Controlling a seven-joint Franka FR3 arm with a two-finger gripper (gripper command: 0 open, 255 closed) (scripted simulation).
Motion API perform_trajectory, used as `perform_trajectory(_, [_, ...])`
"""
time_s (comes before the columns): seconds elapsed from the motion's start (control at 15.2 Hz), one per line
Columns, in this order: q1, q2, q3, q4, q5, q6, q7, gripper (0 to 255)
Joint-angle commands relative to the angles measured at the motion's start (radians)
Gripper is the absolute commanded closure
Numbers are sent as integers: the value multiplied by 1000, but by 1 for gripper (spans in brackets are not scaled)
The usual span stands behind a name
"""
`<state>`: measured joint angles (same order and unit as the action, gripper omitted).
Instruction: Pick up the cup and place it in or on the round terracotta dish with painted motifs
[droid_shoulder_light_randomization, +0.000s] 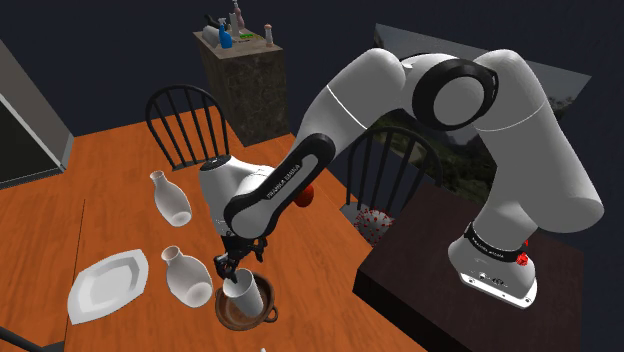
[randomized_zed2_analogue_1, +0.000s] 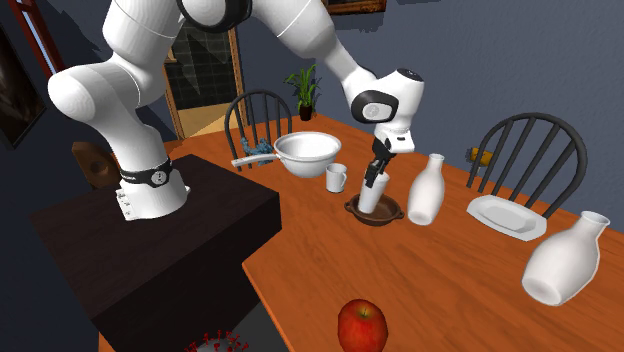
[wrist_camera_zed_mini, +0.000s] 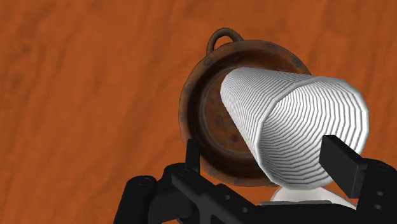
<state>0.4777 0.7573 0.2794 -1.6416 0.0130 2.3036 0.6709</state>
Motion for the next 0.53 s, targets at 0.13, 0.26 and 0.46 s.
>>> perform_trajectory(0.13, [-6,-21,3,1,3,-22,-2,0])
perform_trajectory(0.26, [-17,-61,8,8,9,-69,-5,0])
perform_trajectory(0.46, [-21,-76,10,12,12,-88,-7,0])
